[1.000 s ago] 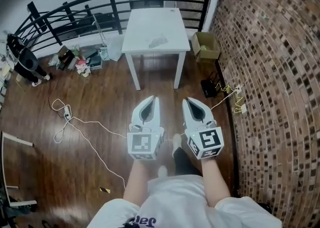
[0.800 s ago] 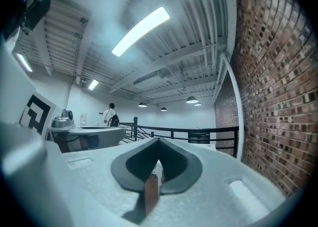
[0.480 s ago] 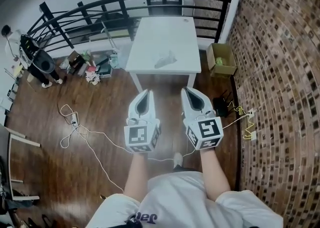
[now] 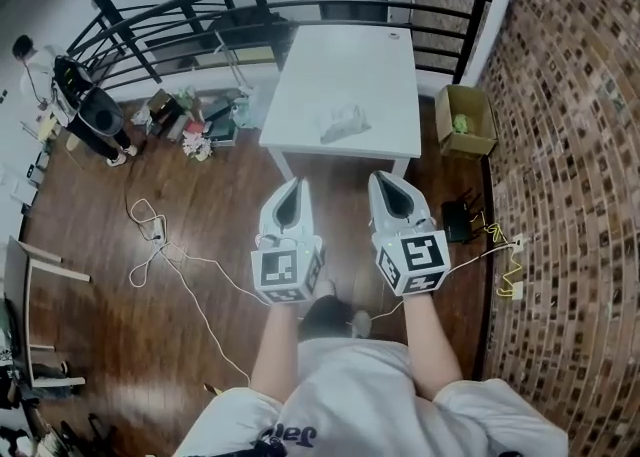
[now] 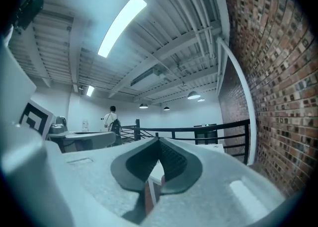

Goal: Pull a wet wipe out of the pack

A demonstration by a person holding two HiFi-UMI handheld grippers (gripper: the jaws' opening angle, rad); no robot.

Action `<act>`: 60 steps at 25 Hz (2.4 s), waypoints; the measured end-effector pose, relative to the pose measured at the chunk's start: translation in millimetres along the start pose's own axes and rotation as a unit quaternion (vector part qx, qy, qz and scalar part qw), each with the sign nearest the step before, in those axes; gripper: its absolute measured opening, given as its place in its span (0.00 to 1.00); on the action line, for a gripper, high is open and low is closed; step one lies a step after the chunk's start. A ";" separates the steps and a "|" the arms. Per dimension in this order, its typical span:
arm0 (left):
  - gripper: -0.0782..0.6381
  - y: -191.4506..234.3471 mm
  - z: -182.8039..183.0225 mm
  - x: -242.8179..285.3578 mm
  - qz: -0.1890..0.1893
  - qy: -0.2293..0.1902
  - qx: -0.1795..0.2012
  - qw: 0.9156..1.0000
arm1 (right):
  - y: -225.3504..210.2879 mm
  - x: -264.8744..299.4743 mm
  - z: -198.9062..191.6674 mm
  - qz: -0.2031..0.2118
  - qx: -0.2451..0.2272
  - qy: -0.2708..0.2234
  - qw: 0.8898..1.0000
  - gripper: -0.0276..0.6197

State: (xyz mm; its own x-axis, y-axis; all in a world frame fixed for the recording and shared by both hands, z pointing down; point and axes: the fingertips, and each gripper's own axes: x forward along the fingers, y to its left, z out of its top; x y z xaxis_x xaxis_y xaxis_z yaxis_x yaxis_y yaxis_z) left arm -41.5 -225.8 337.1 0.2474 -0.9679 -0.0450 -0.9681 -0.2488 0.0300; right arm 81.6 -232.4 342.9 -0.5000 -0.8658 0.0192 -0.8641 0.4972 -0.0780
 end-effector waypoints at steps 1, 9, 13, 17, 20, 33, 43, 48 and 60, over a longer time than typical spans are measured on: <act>0.13 3.5 -1.9 7.5 0.002 0.003 -0.001 1.000 | -2.3 8.9 -1.5 0.002 0.000 0.001 1.000 0.03; 0.13 50.3 -9.2 107.7 -0.005 0.008 -0.005 1.000 | -29.7 113.4 -6.6 0.001 -0.018 0.012 1.000 0.03; 0.13 84.3 -3.0 161.0 -0.011 -0.005 -0.007 1.000 | -43.9 176.5 8.3 -0.002 -0.031 0.007 0.999 0.03; 0.13 123.4 6.7 206.4 -0.014 -0.019 -0.004 1.000 | -50.5 237.7 21.2 -0.004 -0.045 0.005 0.999 0.03; 0.13 141.0 -2.8 229.2 -0.026 -0.020 0.002 0.999 | -48.0 261.8 14.9 -0.003 -0.046 0.010 0.999 0.03; 0.13 157.6 -51.7 321.8 -0.059 0.020 0.004 0.998 | -122.2 322.9 -27.7 -0.008 -0.023 0.047 0.999 0.03; 0.13 148.3 -115.6 371.4 -0.109 0.067 0.007 0.992 | -171.9 360.8 -89.1 0.133 -0.082 0.152 0.976 0.08; 0.13 149.1 -148.5 383.0 -0.112 0.089 0.001 0.990 | -182.0 370.9 -128.9 0.219 -0.129 0.225 0.941 0.15; 0.13 155.4 -229.8 378.3 -0.108 0.137 -0.016 0.985 | -155.8 404.3 -249.5 0.410 -0.161 0.391 0.808 0.24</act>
State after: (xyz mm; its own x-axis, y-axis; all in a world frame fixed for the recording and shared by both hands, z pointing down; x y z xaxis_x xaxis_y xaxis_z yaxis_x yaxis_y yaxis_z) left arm -89.1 -639.0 554.1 0.4524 -0.8650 0.2172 -0.8914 -0.4459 0.0811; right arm -0.4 -646.0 611.5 -0.6879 -0.0005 0.7258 -0.1310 0.9837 -0.1235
